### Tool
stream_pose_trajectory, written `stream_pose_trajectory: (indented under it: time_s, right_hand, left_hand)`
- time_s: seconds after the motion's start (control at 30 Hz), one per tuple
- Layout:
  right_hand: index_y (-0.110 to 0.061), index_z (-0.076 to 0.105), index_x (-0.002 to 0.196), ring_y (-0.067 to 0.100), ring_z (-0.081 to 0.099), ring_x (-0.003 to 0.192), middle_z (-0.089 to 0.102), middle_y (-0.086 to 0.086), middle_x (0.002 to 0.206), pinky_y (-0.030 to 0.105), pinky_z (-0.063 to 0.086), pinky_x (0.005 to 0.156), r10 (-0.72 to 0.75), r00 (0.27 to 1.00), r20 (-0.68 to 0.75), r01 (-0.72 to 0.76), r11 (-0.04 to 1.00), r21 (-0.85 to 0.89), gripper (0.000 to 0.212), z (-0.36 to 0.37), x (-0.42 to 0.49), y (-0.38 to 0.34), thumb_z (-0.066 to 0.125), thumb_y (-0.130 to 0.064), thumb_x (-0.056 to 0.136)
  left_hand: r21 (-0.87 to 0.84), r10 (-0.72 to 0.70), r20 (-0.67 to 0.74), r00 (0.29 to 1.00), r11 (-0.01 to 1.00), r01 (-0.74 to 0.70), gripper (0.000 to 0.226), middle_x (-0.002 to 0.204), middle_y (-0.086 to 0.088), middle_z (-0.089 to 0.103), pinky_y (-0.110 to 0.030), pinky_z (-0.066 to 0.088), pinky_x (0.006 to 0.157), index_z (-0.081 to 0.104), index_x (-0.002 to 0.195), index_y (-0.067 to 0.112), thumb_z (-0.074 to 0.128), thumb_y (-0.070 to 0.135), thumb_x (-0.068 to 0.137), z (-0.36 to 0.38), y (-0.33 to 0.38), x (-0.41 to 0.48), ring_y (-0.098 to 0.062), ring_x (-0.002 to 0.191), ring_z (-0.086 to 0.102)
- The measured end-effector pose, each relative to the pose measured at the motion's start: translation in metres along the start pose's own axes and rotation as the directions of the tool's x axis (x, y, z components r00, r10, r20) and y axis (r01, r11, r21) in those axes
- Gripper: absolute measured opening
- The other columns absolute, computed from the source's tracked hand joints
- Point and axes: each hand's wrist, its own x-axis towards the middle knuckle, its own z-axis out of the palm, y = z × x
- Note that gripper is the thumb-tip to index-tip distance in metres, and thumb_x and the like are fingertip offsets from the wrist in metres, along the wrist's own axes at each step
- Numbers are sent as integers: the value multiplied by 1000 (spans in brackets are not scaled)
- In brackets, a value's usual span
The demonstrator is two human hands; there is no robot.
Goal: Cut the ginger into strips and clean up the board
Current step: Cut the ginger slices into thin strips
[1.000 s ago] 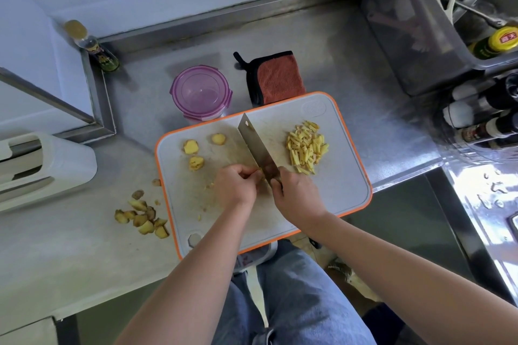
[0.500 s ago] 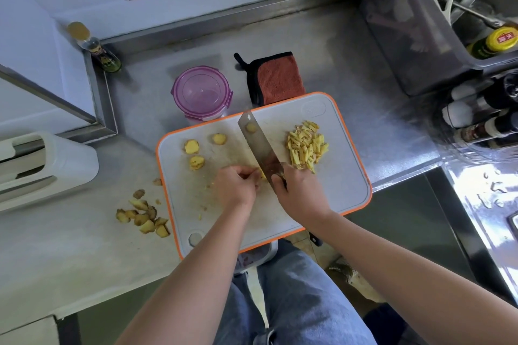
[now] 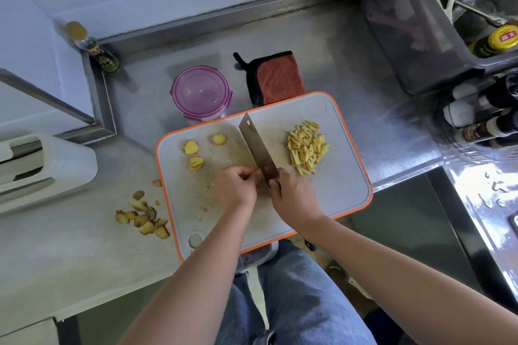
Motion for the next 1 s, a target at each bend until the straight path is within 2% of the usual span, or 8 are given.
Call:
stream_pose_trajectory:
  time_s: [0.17, 0.37, 0.53, 0.6, 0.7, 0.73, 0.87, 1.0]
  right_hand:
    - [-14, 45, 87, 23, 44, 64, 48, 3, 70, 31, 32, 56, 1, 999, -47, 3, 997, 83, 14, -4, 7, -2, 44, -22, 98]
    - [-7, 51, 87, 28, 51, 61, 53, 7, 65, 33, 35, 52, 11, 997, -82, -3, 994, 106, 21, -6, 9, 4, 46, -24, 97]
    - [-10, 46, 80, 27, 47, 55, 50, 7, 61, 32, 32, 50, -42, 995, -95, 51, 994, 95, 22, -13, 2, 5, 46, -25, 97]
    - [-10, 47, 81, 27, 46, 56, 51, 8, 62, 32, 32, 50, -57, 994, -89, 64, 995, 75, 21, -14, -1, 4, 46, -24, 97]
    - [-7, 53, 89, 29, 52, 62, 58, 11, 68, 36, 42, 54, -61, 996, -67, 65, 996, 56, 20, -12, -3, 1, 47, -24, 97]
    - [-7, 52, 88, 29, 52, 62, 57, 10, 68, 35, 41, 53, -58, 996, -61, 61, 997, 52, 20, -12, -4, 0, 46, -24, 97]
    - [-13, 41, 81, 21, 43, 55, 45, 4, 63, 28, 25, 46, -27, 1000, -1, 27, 1000, 12, 22, -10, -12, 5, 42, -26, 99]
    - [-13, 40, 80, 23, 44, 59, 45, 4, 65, 28, 24, 46, -15, 1000, 18, 14, 1000, 15, 23, -8, -12, 5, 42, -26, 99]
  left_hand:
    - [-33, -16, 3, 1000, 999, 16, 27, 67, -3, 71, -45, 59, 72, 66, 60, 27, 78, 11, 78, -1, -1, 1, -26, 67, 71]
    - [-17, -8, 0, 1000, 1000, 8, 7, 67, -2, 71, -32, 57, 68, 75, 77, 16, 73, 14, 83, -4, 2, -5, -22, 68, 72]
    - [13, 6, -22, 1000, 1000, -5, 29, 58, 3, 66, -29, 54, 64, 66, 59, 28, 69, 12, 83, -5, 6, -10, -19, 64, 69]
    - [31, 9, -26, 1000, 999, -8, 27, 58, 2, 67, -28, 52, 63, 66, 59, 26, 69, 12, 83, -5, 6, -11, -19, 64, 69]
    - [10, 1, -23, 1000, 1000, -1, 23, 61, 1, 69, -31, 55, 64, 68, 63, 26, 71, 13, 82, -5, 6, -10, -21, 65, 70]
    - [3, -1, -24, 1000, 1000, 1, 24, 62, 1, 69, -32, 56, 64, 67, 62, 28, 71, 14, 82, -5, 6, -10, -21, 64, 71]
    - [22, 14, -36, 999, 1000, -13, 29, 57, 5, 66, -29, 52, 61, 65, 57, 29, 72, 14, 81, -4, 6, -10, -20, 62, 69]
    - [29, 3, -30, 1000, 1000, -2, 18, 65, 1, 70, -30, 55, 64, 70, 66, 25, 73, 14, 80, -2, 4, -7, -20, 65, 70]
